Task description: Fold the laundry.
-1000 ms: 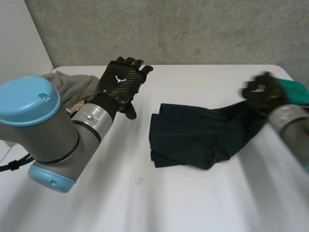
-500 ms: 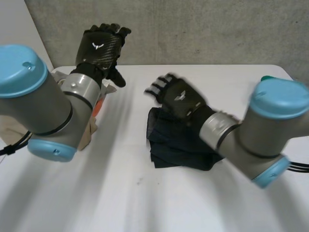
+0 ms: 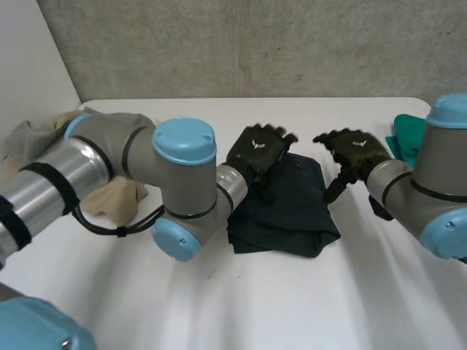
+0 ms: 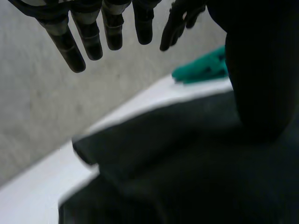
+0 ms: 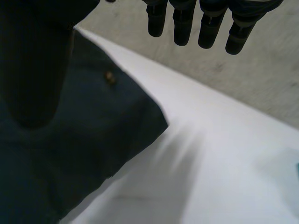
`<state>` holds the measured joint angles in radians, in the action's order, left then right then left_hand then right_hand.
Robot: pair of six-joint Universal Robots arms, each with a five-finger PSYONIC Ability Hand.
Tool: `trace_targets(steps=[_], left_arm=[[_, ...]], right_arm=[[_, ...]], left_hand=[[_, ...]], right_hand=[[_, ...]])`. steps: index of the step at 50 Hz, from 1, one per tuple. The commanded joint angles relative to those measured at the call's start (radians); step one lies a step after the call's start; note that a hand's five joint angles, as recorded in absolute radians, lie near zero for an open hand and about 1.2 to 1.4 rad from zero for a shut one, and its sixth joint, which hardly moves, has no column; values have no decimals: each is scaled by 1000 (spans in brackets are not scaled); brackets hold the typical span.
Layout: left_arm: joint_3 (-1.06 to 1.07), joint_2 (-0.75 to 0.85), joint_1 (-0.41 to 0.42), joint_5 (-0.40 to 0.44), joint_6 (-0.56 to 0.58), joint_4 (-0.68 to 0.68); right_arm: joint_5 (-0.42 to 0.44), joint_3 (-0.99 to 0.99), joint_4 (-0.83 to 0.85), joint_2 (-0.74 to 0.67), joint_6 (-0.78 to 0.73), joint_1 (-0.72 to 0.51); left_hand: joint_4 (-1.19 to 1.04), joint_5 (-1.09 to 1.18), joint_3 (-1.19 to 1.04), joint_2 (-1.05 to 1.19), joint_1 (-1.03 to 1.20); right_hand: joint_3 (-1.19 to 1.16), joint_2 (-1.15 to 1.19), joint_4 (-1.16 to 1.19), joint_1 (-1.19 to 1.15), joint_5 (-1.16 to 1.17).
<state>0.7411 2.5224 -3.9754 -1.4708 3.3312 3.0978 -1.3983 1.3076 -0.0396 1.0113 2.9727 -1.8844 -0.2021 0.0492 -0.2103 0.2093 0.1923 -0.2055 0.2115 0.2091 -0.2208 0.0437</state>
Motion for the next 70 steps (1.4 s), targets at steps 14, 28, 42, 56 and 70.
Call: trace_targets(steps=[14,28,42,56,70], left_arm=[[84,-19,28,-258,209,-177],[75,-306,13,-85,157,-90],[89,-384,-90,431,-108,-123],[169,-392,-93,429,-111,-117],[176,-412,-96,429,-111,-117]], right_arm=[[-8,-143,-89,-189,-152,-54],[-137,146,101,107,-250,-137],[-143,527,492,141,-118,-234],[-200,365,610,-83,-129,-236],[-185,153,606,-151,-133,-226]], left_hand=[[9,-31,17,-16,1],[27,-48,35,-34,-17],[9,-31,17,-16,1],[6,-28,14,-13,4],[3,-25,11,-11,6]], right_hand=[[31,-37,-35,46,-44],[31,-37,-35,46,-44],[31,-37,-35,46,-44],[31,-37,-35,46,-44],[-1191,1185,1187,-1175,1178]])
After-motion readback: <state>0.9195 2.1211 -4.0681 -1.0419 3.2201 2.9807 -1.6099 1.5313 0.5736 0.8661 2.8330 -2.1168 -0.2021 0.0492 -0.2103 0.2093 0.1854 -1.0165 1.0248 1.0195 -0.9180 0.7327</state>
